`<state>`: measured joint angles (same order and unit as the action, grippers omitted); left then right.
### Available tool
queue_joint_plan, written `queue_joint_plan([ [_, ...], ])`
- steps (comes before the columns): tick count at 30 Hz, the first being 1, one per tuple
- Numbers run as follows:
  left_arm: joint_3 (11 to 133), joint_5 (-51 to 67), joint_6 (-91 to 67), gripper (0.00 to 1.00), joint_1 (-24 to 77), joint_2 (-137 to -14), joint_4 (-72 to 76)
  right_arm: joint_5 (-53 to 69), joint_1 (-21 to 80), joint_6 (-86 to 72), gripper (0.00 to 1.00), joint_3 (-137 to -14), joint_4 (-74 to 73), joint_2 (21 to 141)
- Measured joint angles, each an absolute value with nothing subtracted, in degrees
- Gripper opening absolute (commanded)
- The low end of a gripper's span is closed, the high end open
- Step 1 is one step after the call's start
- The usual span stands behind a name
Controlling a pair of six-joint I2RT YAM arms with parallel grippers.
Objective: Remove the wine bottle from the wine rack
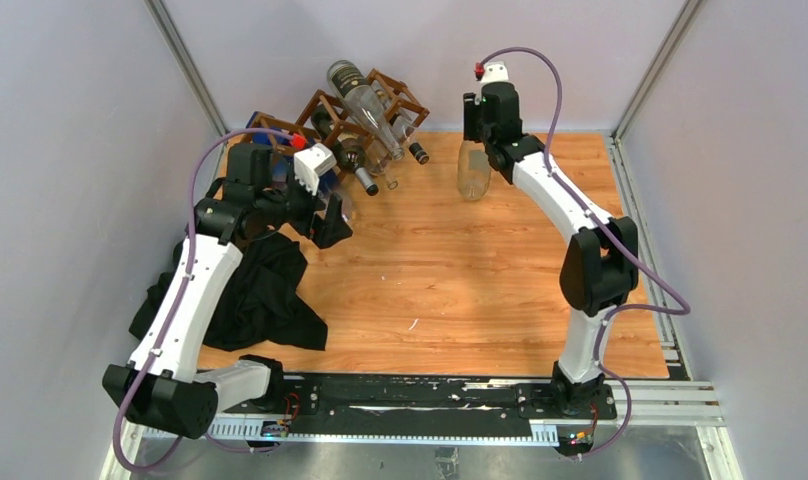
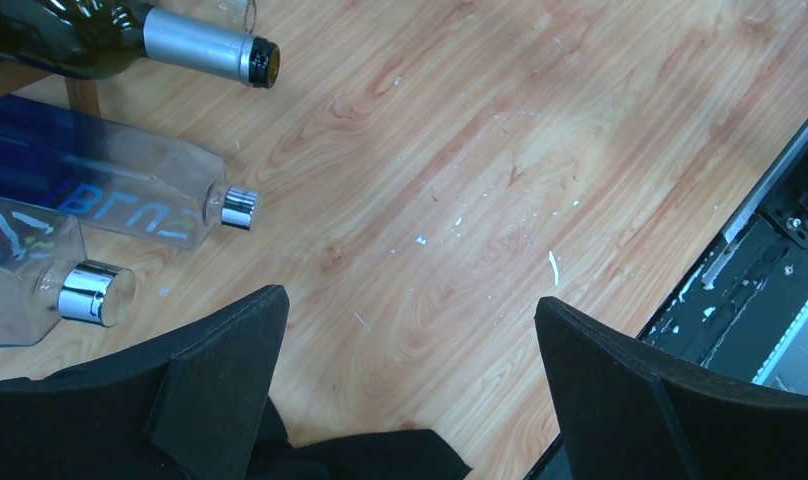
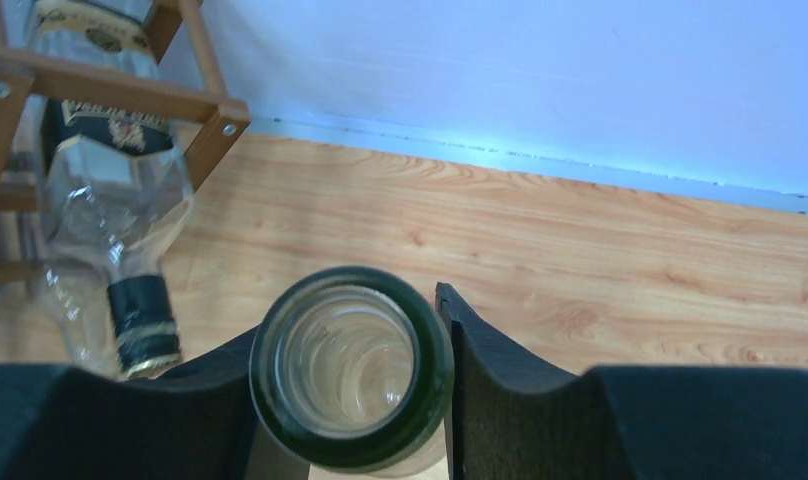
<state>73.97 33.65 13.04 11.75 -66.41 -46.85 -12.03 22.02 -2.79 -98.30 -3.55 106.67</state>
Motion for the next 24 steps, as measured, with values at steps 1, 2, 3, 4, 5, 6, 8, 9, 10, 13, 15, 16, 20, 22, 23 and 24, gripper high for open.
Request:
queue_joint_plan([
  [1,74.1,33.6,13.1,1.00,11.7,-66.6,-46.9,-12.0,21.6,-2.8,0.00,-99.2,-2.9,107.8],
  [2,74.2,33.6,13.1,1.00,11.7,-66.8,-46.9,-11.9,21.2,-2.8,0.00,-100.2,-2.3,109.0],
  [3,74.2,33.6,13.1,1.00,11.7,-67.1,-46.9,-12.0,20.8,-2.8,0.00,-101.1,-1.9,110.1],
  [4,74.2,33.5,13.3,1.00,11.7,-67.4,-46.9,-12.0,20.5,-2.8,0.00,-102.1,-1.6,111.2],
  [5,74.2,33.3,13.3,1.00,11.7,-67.8,-46.9,-12.0,20.1,-2.7,0.00,-103.5,-1.5,112.5],
  [6,74.2,33.2,13.4,1.00,11.7,-68.1,-46.9,-12.0,19.9,-2.7,0.00,-104.8,-1.1,113.8],
  [8,74.2,32.9,13.5,1.00,11.7,-68.6,-46.9,-11.9,19.3,-2.7,0.00,-108.2,-0.8,116.7],
  [9,74.2,32.8,13.5,1.00,11.7,-68.8,-46.9,-11.9,19.1,-2.7,0.00,-109.5,-0.7,118.0],
  [10,74.2,32.7,13.5,1.00,11.7,-68.8,-46.9,-11.7,18.9,-2.8,0.00,-110.7,-0.6,119.0],
  [13,74.2,32.7,13.7,1.00,11.7,-68.9,-46.9,-11.5,18.3,-2.9,0.00,-114.1,-0.4,122.2],
  [15,74.2,32.8,14.0,1.00,11.7,-68.9,-46.9,-11.4,18.0,-2.9,0.00,-116.3,0.4,124.2],
  [16,74.2,32.8,14.2,1.00,11.7,-69.1,-46.9,-11.4,17.9,-3.0,0.00,-117.1,0.4,124.8],
  [20,74.2,33.0,14.4,1.00,11.7,-70.1,-46.9,-11.5,17.6,-3.0,0.00,-121.2,0.5,127.9],
  [22,74.3,33.0,14.4,1.00,11.7,-70.8,-46.9,-11.6,17.5,-3.1,0.00,-123.2,0.5,129.3],
  [23,74.3,33.0,14.4,1.00,11.7,-71.1,-46.9,-11.5,17.3,-3.3,0.00,-124.4,0.2,130.2],
  [24,74.3,33.0,14.4,1.00,11.7,-71.3,-46.9,-11.5,17.2,-3.5,0.00,-126.0,0.1,131.2],
])
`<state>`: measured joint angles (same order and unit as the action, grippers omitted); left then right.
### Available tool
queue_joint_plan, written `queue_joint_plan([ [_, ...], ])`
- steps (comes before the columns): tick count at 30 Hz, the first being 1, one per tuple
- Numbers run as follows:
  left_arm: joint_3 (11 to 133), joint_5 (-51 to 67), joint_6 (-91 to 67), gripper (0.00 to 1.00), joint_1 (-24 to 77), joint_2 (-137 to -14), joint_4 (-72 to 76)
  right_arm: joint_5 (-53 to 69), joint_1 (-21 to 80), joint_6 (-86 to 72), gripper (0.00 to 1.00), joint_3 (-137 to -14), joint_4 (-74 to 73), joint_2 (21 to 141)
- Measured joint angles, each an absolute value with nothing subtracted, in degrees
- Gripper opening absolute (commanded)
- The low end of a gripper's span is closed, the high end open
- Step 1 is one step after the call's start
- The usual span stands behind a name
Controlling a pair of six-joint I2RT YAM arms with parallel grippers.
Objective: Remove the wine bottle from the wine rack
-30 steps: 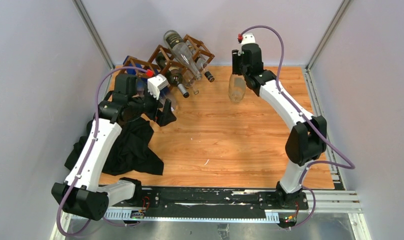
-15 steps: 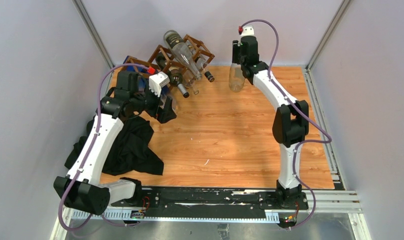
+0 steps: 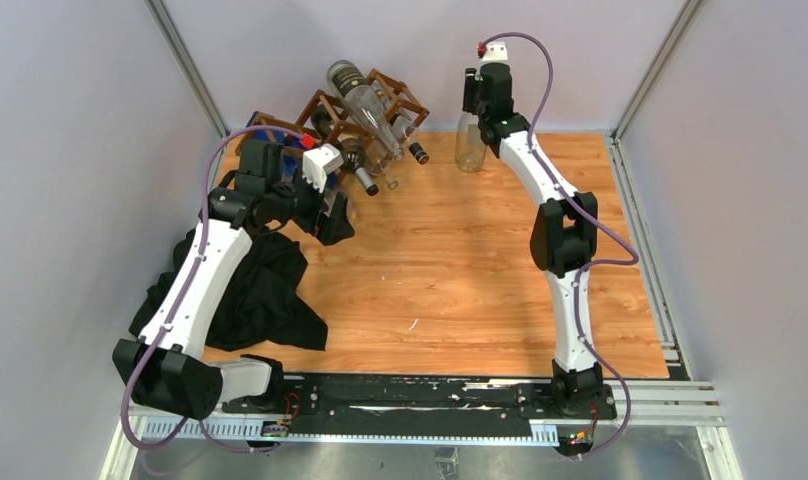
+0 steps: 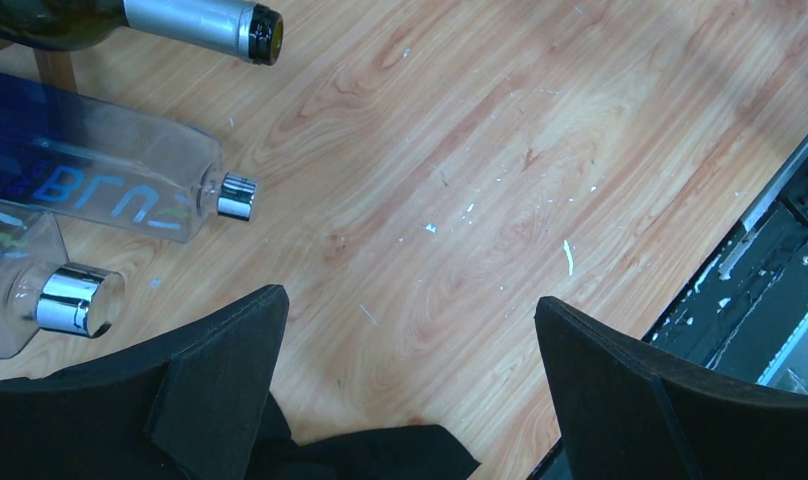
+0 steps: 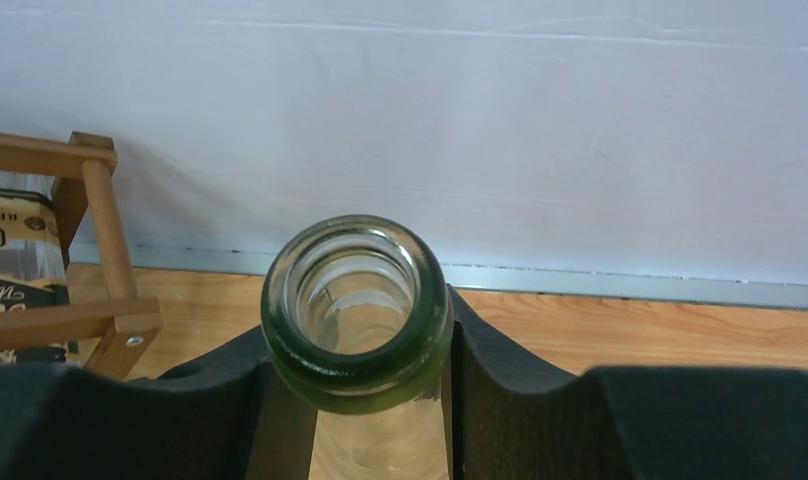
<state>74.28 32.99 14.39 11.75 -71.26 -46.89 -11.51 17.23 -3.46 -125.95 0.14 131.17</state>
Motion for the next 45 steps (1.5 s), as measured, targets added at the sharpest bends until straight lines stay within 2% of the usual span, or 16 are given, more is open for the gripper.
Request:
queue_joint_plan([
  [2,74.4,33.0,14.4,1.00,11.7,-71.6,-46.9,-11.5,17.0,-3.7,0.02,-127.6,0.4,132.5],
  [3,74.7,33.0,14.4,1.00,11.7,-71.6,-47.0,-11.4,16.9,-3.8,0.08,-128.2,0.4,133.0],
  [4,74.9,32.9,14.4,1.00,11.7,-71.7,-47.0,-11.4,16.8,-3.9,0.19,-128.5,0.4,133.1],
  [5,75.1,32.9,14.4,1.00,11.7,-71.6,-46.9,-11.1,16.7,-4.0,0.40,-128.7,0.4,133.3],
  [8,75.4,32.9,14.4,1.00,11.7,-71.6,-46.9,-10.5,16.7,-4.4,0.72,-128.7,0.3,133.3],
  [9,75.5,32.9,14.4,1.00,11.7,-71.5,-46.9,-10.3,16.6,-4.5,0.81,-128.7,0.6,133.3],
  [10,75.5,32.9,14.4,1.00,11.7,-71.5,-46.9,-10.2,16.6,-5.0,0.86,-128.7,1.0,133.2],
  [18,76.0,31.9,14.3,1.00,11.6,-69.2,-47.0,-8.4,16.6,-6.5,0.92,-127.0,1.4,127.6],
  [26,80.7,33.5,13.3,1.00,6.7,-67.9,-49.1,-6.5,16.6,-9.2,0.94,-114.2,-0.8,109.3],
  [34,85.0,36.1,12.9,1.00,-1.9,-67.9,-50.6,-0.1,18.2,-12.5,0.95,-113.2,-8.8,97.6],
  [38,85.1,36.5,12.8,1.00,-4.2,-67.9,-52.1,4.8,22.9,-12.9,0.95,-116.0,-14.3,98.8],
  [45,83.3,36.3,13.7,1.00,-4.7,-64.5,-54.7,16.5,30.0,-13.3,0.95,-125.7,-24.3,112.8],
])
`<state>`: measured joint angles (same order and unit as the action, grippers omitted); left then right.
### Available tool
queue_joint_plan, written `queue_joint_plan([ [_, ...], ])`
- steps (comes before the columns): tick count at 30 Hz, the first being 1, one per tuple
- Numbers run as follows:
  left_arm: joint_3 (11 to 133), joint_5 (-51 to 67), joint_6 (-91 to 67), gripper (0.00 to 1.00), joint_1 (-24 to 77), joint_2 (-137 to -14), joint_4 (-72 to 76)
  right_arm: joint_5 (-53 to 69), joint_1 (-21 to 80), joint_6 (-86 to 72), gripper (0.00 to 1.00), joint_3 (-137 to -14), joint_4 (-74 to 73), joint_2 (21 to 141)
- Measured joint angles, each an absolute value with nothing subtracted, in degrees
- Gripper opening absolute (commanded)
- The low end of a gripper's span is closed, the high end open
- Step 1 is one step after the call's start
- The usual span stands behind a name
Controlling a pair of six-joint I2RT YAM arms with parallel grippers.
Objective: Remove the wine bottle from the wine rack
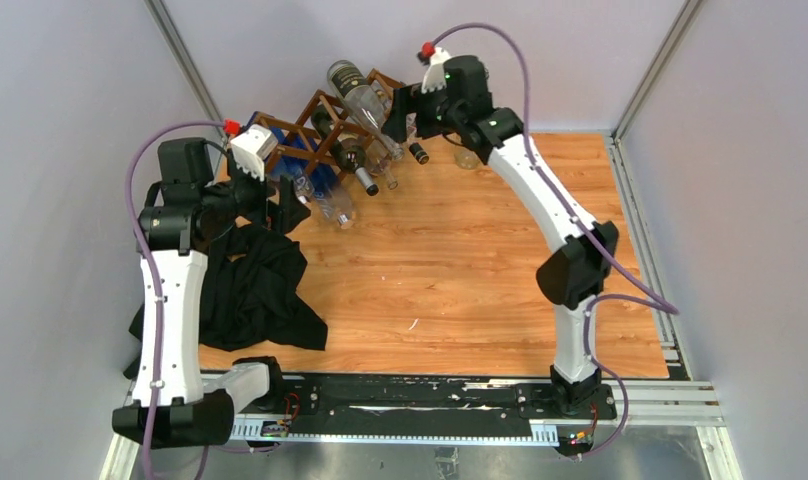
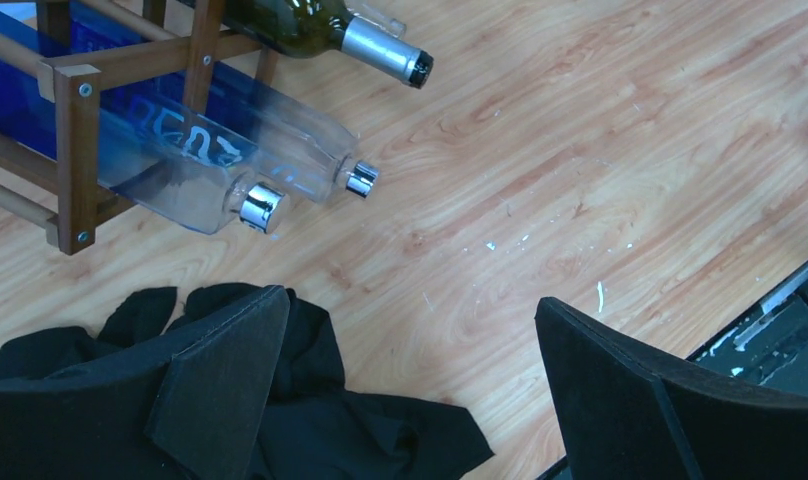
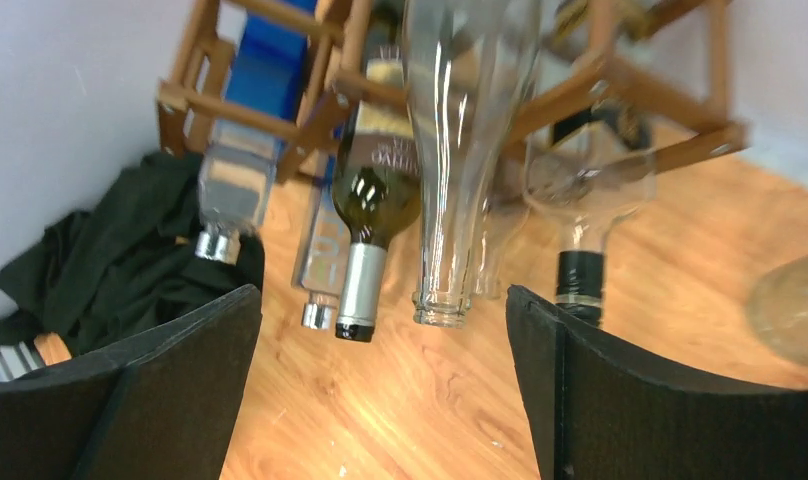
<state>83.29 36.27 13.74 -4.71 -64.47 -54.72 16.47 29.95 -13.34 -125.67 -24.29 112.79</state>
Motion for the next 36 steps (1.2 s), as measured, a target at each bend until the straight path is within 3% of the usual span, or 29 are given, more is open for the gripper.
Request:
queue_joint_plan([
  [16,82.4,39.9,16.5,1.00,-4.7,-63.7,-55.9,25.1,30.3,-14.8,0.94,-136.6,-30.4,130.2],
  [23,82.4,41.2,17.6,1.00,-4.7,-64.7,-55.9,28.4,29.8,-17.0,0.88,-138.8,-27.1,134.9],
  [31,82.4,42.1,18.4,1.00,-4.7,-66.2,-55.9,32.4,28.2,-21.5,0.72,-138.9,-22.4,138.4],
  [36,82.4,42.5,18.9,1.00,-4.7,-67.0,-55.9,35.6,27.2,-25.3,0.73,-138.9,-17.1,138.4],
])
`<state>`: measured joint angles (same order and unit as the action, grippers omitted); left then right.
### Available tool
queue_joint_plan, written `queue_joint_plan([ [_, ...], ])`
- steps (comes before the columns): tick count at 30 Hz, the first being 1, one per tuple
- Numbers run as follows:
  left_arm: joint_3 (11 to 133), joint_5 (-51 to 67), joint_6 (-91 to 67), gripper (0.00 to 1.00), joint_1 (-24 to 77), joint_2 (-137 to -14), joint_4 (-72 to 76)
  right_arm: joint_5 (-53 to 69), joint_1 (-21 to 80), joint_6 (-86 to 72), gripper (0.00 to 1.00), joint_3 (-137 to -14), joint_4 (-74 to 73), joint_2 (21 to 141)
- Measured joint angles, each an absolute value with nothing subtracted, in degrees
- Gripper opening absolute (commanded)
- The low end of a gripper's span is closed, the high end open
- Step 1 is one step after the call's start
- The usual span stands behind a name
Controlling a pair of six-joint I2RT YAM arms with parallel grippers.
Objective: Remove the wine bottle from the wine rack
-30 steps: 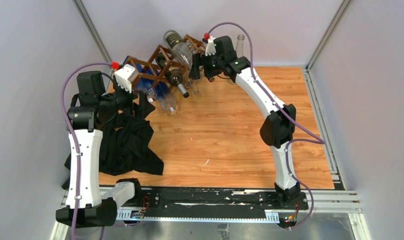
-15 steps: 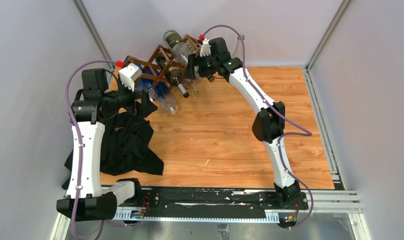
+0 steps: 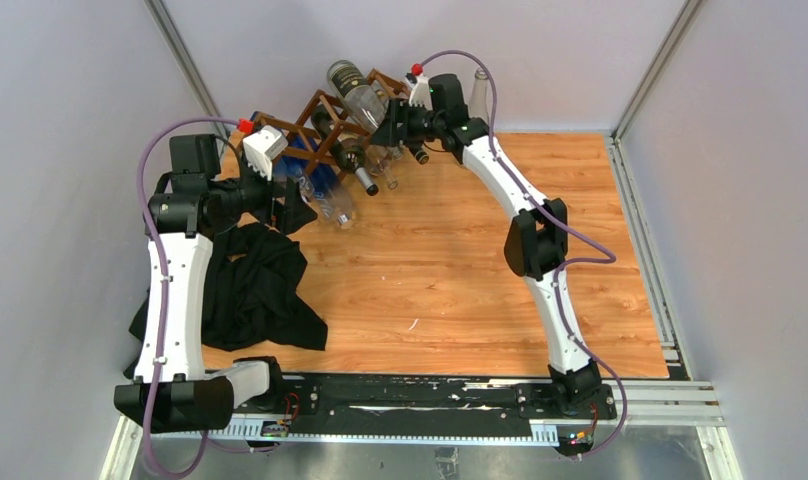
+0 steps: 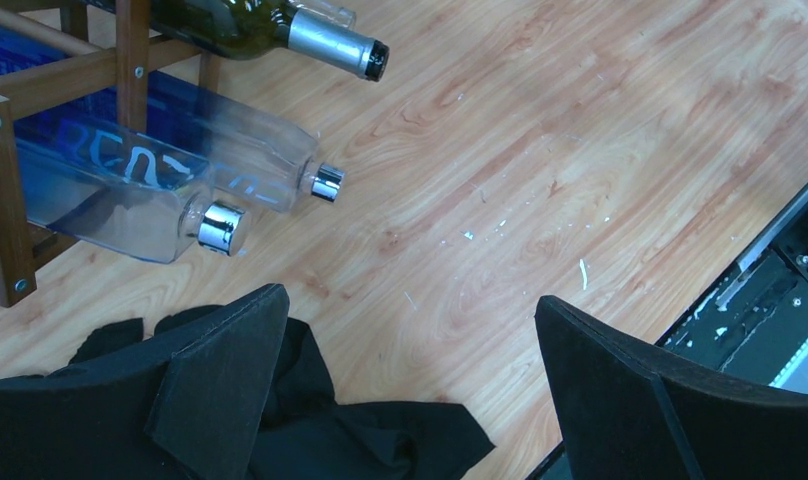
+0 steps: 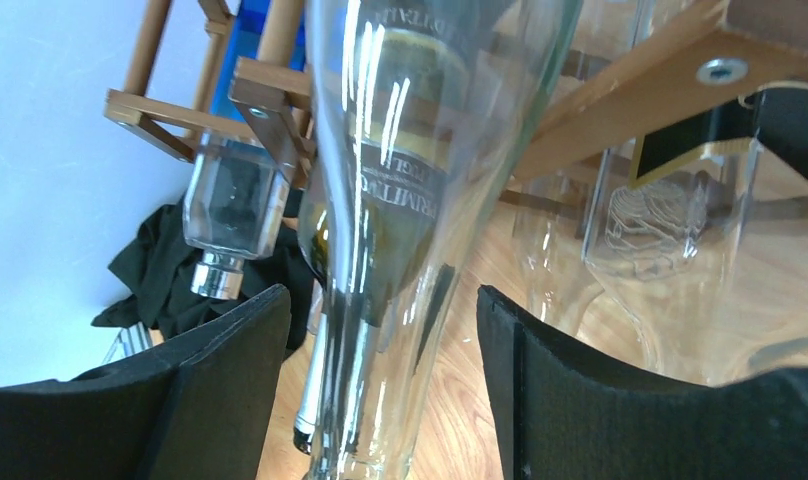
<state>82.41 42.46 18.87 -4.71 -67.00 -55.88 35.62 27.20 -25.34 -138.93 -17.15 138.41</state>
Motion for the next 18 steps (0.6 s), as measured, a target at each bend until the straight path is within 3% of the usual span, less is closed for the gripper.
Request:
queue_joint_plan([
  [12,82.4,42.5,19.5,1.00,-4.7,-66.8,-55.9,41.4,26.0,-31.8,0.74,-139.2,-11.4,141.0],
  [18,82.4,42.5,19.6,1.00,-4.7,-65.6,-55.9,43.1,25.8,-34.5,0.62,-139.2,-10.9,142.9],
])
